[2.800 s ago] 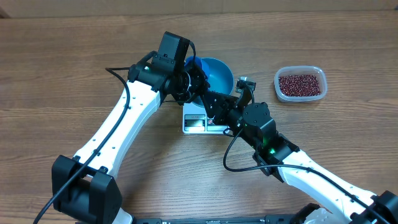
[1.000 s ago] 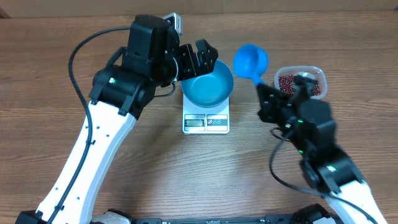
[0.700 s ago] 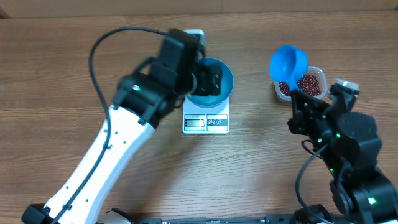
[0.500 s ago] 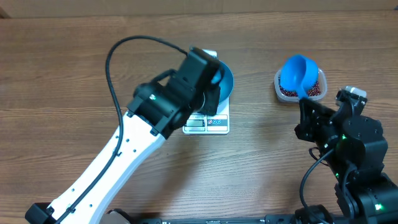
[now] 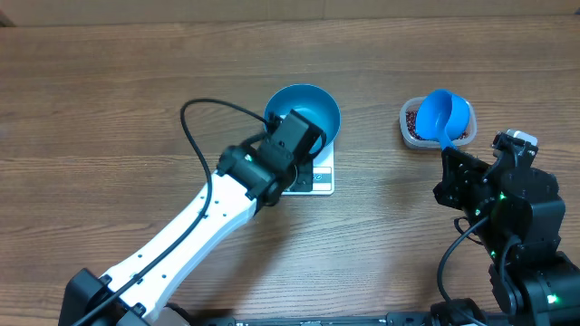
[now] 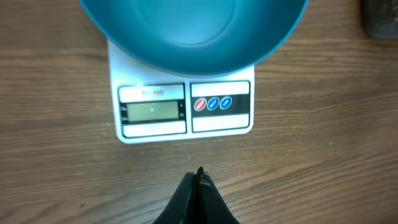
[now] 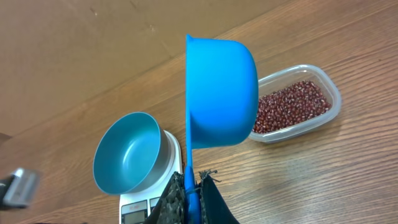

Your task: Scoop item into bowl and weigh 150g on scale

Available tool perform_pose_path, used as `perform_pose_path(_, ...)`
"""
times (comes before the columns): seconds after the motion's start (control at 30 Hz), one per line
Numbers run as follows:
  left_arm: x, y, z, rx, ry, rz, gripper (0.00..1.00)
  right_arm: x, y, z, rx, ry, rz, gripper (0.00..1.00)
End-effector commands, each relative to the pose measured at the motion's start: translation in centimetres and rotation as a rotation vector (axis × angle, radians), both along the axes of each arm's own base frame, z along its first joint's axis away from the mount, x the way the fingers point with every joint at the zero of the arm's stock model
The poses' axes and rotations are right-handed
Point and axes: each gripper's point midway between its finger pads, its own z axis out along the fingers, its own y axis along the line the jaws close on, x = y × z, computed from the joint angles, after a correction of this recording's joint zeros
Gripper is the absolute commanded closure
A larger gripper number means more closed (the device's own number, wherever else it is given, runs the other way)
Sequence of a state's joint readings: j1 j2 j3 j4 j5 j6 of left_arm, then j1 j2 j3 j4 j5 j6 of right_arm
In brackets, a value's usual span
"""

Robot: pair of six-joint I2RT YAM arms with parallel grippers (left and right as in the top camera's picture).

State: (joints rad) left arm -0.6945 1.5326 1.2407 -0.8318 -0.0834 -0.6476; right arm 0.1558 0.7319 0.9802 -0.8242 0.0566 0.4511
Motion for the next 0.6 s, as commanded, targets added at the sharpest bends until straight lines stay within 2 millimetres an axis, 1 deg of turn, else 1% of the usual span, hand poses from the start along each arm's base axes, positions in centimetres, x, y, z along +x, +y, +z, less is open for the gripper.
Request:
perform_pose_path(0.0,-0.8,-0.7,-1.7,-0.015,0.011,0.030,0.96,-0.1,-0.4,1.4,-0.006,-0.038,-0.012,0.96)
perform_pose_path(0.07,-0.8,-0.9,-1.9,0.010,-0.024,0.024,0.96,-0.1,-0.3,1.4,-0.006,-0.038,-0.011,0.96)
perform_pose_path(0.17,-0.3,-0.8,-2.0,0.089,-0.090,0.014,0.96,-0.1,-0.4,1.4,-0.006,-0.039,-0.012,0.96)
perform_pose_path(0.2,-0.3,-1.1,-2.3,0.100,-0.095,-0.011,0.96,-0.1,-0.4,1.4,-0.006,-0.039,-0.012,0.96)
perform_pose_path(0.27,-0.3,-1.8,-3.2,0.107,-0.082,-0.052,0.96,-0.1,-0.4,1.4,-0.006,-0.039,-0.012,0.96)
perform_pose_path(0.43,0.1,-1.9,-6.3,0.155,-0.028,-0.054,0.96,-0.1,-0.4,1.4,-0.006,-0.039,-0.012,0.96)
perform_pose_path(0.57,1.0,-2.8,-7.7,0.173,-0.031,-0.083,0.96,-0.1,-0.4,1.4,-0.006,-0.039,-0.011,0.96)
